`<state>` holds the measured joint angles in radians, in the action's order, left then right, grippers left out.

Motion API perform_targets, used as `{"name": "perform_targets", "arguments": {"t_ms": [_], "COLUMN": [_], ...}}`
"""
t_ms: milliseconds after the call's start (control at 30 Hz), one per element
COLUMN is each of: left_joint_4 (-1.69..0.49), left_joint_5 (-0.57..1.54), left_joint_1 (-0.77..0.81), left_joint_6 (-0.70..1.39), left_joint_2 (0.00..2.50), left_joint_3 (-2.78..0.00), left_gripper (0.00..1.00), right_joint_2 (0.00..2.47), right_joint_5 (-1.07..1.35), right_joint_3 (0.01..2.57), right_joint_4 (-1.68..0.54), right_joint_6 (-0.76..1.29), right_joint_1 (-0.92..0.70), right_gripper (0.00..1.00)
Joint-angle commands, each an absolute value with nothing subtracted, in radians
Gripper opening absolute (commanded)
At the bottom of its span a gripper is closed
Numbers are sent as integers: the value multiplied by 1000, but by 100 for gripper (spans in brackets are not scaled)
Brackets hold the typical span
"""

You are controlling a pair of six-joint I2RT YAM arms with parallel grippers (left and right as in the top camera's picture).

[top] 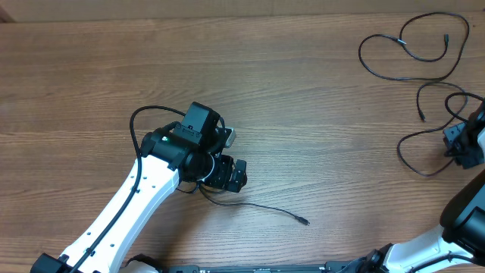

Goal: Untangle cables

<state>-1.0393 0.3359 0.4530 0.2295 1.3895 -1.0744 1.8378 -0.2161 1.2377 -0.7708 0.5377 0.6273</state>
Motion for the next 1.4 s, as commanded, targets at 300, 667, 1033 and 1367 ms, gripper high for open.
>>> {"name": "perform_targets", "arguments": {"t_ms": [300, 667, 1033, 1367], "left_joint_4": [-1037, -1037, -1036, -1036], "left_joint_5": [332, 332, 332, 332], "left_joint_1": [459, 459, 459, 459], "left_joint_6": [232, 232, 232, 232], "left_joint_2": [1372, 1372, 1372, 1372], "left_joint_3": [-1094, -1094, -1094, -1094], "left_gripper": [99, 100, 100, 100], "right_joint_2": [1845, 1845, 1884, 1899], "right_joint_5": [-145, -268, -247, -199], "right_joint_3": [1243, 1243, 1221, 1217], "right_joint_4": [-752, -742, -741, -722], "right_joint_6": [542, 542, 516, 515], "right_joint_1": [630, 632, 632, 632], "right_gripper": [4, 50, 41, 15]}}
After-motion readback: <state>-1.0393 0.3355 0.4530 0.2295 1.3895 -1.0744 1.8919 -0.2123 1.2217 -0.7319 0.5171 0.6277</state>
